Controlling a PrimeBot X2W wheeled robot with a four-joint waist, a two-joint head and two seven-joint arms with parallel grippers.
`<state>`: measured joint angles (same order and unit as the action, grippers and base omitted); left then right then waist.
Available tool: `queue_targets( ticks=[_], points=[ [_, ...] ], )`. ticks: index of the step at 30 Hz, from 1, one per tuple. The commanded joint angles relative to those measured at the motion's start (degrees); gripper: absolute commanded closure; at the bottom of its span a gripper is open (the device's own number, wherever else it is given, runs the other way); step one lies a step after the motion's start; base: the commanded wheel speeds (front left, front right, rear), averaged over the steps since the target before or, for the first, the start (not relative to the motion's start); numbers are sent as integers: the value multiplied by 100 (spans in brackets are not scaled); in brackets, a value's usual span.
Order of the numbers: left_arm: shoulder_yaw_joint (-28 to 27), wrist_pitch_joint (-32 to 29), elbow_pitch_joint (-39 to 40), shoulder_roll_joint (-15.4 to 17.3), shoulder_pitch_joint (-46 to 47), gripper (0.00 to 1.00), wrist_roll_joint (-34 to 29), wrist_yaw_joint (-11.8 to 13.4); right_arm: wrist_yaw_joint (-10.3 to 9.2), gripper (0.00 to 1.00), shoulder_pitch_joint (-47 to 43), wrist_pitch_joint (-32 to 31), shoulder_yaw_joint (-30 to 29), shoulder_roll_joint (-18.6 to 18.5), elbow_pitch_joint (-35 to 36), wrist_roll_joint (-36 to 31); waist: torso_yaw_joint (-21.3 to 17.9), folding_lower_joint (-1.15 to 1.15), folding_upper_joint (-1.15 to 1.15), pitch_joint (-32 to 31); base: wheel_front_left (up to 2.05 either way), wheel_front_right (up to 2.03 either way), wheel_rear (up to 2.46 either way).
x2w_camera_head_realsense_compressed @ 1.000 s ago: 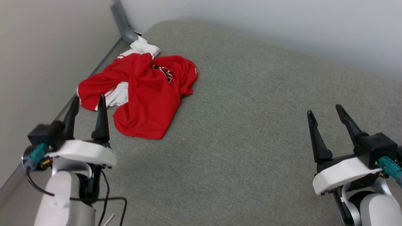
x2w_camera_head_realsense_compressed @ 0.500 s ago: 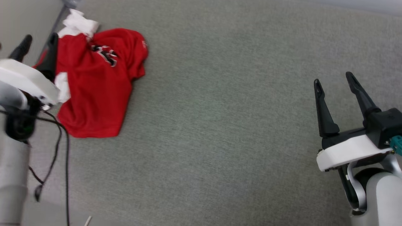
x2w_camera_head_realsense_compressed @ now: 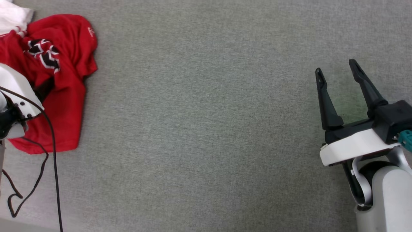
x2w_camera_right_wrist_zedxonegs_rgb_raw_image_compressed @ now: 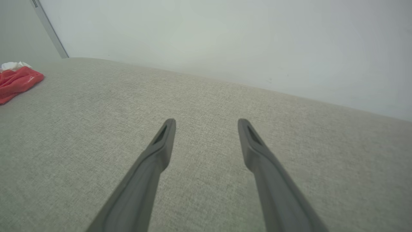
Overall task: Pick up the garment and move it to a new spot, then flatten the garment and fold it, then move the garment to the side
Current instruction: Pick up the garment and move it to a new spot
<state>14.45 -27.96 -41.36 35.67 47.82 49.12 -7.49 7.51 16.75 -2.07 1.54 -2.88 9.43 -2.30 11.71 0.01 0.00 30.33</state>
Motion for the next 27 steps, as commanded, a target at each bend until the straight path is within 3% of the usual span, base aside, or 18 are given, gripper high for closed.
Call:
queue_targets(
  ticks=[1,5,8,13,19,27],
  points=[
    [61,-146,-104,14,52,0,100,1,-4,0,120,13,0,1,-7,65,-84,-1,0,84,0,0,0],
    [259,-505,-476,-103,-4,0,334,1,-4,0,160,37,-7,2,-31,58,-161,-1,0,179,0,0,0],
    [355,-488,-683,-263,-17,100,467,0,-4,0,187,55,-16,2,-47,89,-205,-1,0,205,0,0,0],
    [467,11,-824,-292,117,100,404,-1,-4,0,183,73,-83,2,-104,103,-204,-1,0,103,0,0,0],
    [436,1458,-920,-120,486,100,3,26,-4,0,51,156,-140,2,-231,171,-97,-1,0,-294,0,0,0],
    [592,3110,-917,-219,739,100,-572,72,-4,0,-166,273,-226,2,-422,349,16,-1,0,-999,0,0,0]
  ],
)
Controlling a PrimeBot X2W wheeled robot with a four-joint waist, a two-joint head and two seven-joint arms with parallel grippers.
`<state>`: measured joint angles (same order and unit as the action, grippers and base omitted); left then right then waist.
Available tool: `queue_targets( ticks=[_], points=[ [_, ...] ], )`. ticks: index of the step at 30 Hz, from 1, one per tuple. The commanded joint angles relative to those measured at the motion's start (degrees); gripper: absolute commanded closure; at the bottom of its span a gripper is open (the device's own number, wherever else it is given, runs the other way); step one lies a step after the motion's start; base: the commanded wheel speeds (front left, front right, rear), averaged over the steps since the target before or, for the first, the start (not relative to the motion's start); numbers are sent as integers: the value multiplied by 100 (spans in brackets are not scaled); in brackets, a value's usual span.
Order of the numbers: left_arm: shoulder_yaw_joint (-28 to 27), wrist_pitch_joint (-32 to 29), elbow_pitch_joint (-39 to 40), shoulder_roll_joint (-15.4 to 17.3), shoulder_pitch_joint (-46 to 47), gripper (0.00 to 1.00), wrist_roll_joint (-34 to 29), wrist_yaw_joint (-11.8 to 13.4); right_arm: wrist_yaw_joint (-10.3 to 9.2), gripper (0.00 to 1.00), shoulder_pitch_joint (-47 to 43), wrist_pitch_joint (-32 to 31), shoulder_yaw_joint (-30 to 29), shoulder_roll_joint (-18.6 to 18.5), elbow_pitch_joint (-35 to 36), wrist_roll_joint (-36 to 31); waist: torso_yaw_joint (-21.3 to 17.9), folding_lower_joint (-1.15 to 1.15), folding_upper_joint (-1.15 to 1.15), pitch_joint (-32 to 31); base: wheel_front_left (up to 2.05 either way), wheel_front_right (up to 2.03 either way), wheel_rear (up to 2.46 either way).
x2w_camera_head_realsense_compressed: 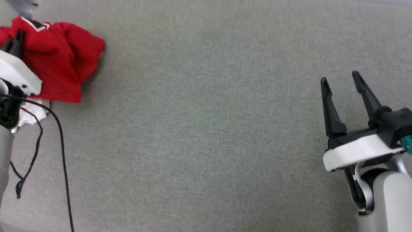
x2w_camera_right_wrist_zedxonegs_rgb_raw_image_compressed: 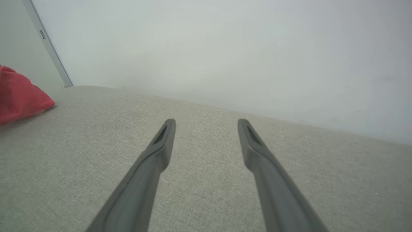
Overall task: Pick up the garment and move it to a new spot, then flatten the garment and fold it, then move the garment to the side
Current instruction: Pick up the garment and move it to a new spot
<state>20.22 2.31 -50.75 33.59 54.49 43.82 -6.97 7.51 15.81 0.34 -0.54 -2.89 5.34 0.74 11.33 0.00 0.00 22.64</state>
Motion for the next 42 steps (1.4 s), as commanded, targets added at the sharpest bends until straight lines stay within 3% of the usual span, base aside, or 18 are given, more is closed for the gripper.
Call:
queue_targets(
  ticks=[1,8,13,18,29,38,42],
  points=[
    [29,248,49,-22,93,100,-100,51,-4,0,-114,30,-35,3,-23,60,57,0,0,-310,0,0,0],
    [84,979,425,-159,-35,100,-326,227,-4,0,-461,110,-233,4,-101,241,-10,0,0,-877,0,0,0],
    [131,1135,1048,-317,-315,100,-315,188,-4,0,-664,113,-339,4,-95,324,-199,0,0,-1147,0,0,0],
    [210,1203,1900,-421,-733,100,-390,324,-4,0,-845,94,-402,4,-73,382,-505,0,0,-1404,0,0,0],
    [889,888,3969,-1059,-1626,100,-464,668,-4,0,-1139,-33,-582,4,51,475,-1279,0,0,-1643,0,0,0],
    [1845,499,4696,-1756,-2058,100,-490,552,-4,0,-1167,-106,-665,5,241,502,-1638,0,0,-1335,0,0,0],
    [2217,377,4721,-1896,-2303,100,-520,505,-4,0,-1097,-95,-676,6,303,536,-1656,0,0,-1107,0,0,0]
  ],
)
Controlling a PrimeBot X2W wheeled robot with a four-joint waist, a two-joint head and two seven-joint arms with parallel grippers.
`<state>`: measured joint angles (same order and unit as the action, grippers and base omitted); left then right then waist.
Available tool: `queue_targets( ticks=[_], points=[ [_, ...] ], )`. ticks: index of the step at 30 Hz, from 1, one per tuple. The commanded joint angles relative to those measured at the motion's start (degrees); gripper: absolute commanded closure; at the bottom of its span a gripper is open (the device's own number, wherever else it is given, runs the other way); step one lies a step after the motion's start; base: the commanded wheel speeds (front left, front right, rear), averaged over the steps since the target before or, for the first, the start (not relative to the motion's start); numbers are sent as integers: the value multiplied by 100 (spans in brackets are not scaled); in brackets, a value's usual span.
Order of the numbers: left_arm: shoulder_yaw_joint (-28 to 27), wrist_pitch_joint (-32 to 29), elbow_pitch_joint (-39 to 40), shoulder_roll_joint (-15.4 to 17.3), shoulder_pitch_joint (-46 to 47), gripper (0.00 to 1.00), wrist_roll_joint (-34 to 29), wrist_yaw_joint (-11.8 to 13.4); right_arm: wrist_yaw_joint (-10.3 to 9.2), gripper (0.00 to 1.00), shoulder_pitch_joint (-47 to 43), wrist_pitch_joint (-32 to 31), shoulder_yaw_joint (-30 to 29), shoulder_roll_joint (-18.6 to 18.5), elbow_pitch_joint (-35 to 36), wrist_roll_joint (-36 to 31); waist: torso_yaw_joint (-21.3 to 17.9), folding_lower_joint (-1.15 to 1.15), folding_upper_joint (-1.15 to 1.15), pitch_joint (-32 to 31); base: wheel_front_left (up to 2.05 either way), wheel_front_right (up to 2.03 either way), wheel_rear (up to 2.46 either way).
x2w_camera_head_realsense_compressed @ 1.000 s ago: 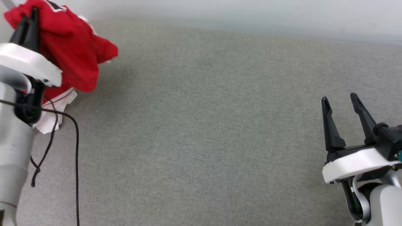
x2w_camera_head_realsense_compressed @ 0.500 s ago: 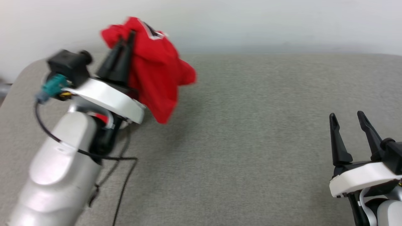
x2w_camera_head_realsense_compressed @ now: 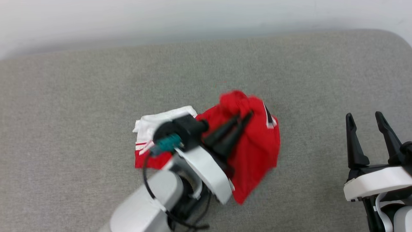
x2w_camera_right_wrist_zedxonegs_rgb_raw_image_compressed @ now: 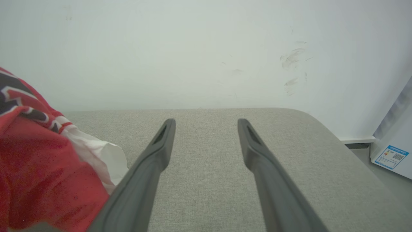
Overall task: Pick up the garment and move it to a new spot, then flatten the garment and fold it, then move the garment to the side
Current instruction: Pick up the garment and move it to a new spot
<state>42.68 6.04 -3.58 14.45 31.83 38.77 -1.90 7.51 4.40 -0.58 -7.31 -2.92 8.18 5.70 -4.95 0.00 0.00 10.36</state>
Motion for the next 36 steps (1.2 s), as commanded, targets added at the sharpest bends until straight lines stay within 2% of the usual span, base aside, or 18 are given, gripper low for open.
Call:
queue_targets(
  ticks=[1,7,12,13,14,15,18,23,36],
  points=[
    [87,-26,-43,0,-119,100,-30,-29,-4,0,64,5,0,7,32,41,-18,0,0,195,0,0,0],
    [659,-164,-445,38,-462,100,-215,-192,-4,0,234,64,26,7,69,27,82,0,0,591,0,0,0],
    [1042,-169,-758,12,-559,100,-327,-340,-4,0,361,90,79,7,1,-4,181,0,0,677,0,0,0],
    [1100,-151,-807,3,-552,62,-347,-367,-4,0,362,93,68,6,-10,-17,208,0,0,656,0,0,0],
    [1135,-120,-842,-16,-545,6,-358,-374,-4,0,360,91,66,6,-22,-20,236,0,0,628,0,0,0],
    [1157,-57,-863,-23,-533,0,-384,-396,-4,0,354,89,62,6,-35,-31,262,0,0,586,0,0,0],
    [1123,181,-885,-52,-512,0,-419,-393,-4,0,287,65,51,6,-87,-57,342,0,0,402,0,0,0],
    [912,527,-799,-20,-504,0,-448,-217,-4,0,142,-3,22,6,-134,-84,489,0,0,57,0,0,0],
    [-518,907,-575,376,-995,0,-300,777,-4,0,-292,-167,-16,6,-191,-10,845,0,0,-576,0,0,0]
  ],
)
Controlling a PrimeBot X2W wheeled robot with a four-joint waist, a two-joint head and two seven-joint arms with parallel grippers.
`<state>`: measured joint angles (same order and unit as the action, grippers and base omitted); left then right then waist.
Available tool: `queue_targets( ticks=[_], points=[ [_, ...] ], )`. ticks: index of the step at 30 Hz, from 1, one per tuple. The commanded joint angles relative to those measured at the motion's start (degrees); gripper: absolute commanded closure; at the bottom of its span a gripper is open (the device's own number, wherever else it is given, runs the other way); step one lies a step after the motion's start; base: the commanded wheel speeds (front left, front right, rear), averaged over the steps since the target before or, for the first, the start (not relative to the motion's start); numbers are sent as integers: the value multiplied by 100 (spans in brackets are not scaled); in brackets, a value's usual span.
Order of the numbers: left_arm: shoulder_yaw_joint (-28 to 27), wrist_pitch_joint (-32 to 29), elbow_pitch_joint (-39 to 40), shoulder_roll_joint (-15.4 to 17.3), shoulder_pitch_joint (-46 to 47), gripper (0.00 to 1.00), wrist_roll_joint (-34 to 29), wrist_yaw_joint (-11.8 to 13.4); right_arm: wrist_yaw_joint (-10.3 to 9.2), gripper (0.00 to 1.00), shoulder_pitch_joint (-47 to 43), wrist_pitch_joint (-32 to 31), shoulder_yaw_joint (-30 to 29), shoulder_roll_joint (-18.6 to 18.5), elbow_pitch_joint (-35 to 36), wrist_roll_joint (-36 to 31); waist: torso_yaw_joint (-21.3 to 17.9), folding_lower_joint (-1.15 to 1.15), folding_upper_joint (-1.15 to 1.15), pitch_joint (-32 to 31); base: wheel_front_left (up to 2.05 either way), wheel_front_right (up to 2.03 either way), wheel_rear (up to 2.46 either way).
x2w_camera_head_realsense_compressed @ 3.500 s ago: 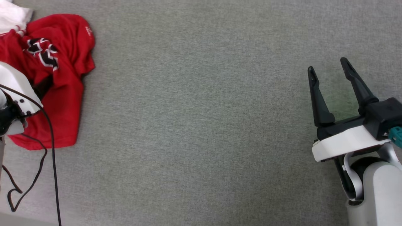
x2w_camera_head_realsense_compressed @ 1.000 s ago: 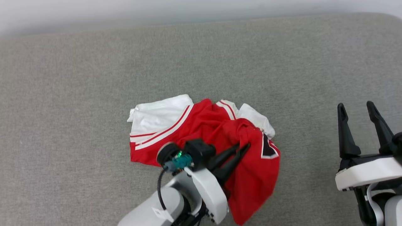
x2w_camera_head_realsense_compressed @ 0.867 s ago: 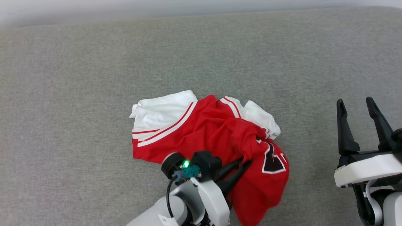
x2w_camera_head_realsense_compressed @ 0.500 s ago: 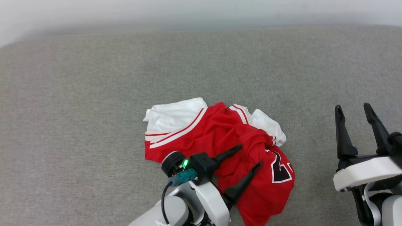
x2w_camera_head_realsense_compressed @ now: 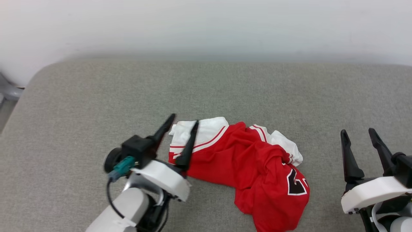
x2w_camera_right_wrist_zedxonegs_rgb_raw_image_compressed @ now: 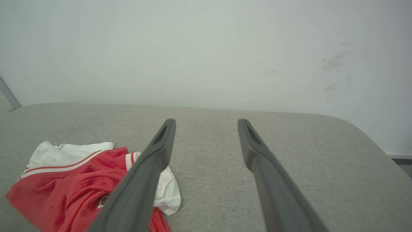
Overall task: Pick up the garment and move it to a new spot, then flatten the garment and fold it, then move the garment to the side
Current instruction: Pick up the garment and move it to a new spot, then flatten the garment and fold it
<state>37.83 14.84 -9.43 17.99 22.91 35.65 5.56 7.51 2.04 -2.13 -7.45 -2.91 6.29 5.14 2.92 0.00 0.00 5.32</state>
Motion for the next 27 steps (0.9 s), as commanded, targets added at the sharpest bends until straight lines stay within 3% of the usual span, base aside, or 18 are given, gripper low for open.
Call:
queue_targets(
  ticks=[1,9,16,27],
  points=[
    [-147,31,26,61,-177,0,8,107,-4,0,-93,-23,-7,5,-8,50,75,0,0,-114,0,0,0],
    [-1012,40,202,366,-863,0,-149,470,-4,0,-338,-71,-1,5,-3,102,158,0,0,-370,0,0,0],
    [-1547,36,361,523,-1474,0,-289,526,-4,0,-537,-112,51,5,24,160,152,0,0,-552,0,0,0],
    [-1622,37,458,532,-1744,0,-419,434,-4,0,-648,-212,34,5,47,210,149,0,0,-573,0,0,0]
  ],
)
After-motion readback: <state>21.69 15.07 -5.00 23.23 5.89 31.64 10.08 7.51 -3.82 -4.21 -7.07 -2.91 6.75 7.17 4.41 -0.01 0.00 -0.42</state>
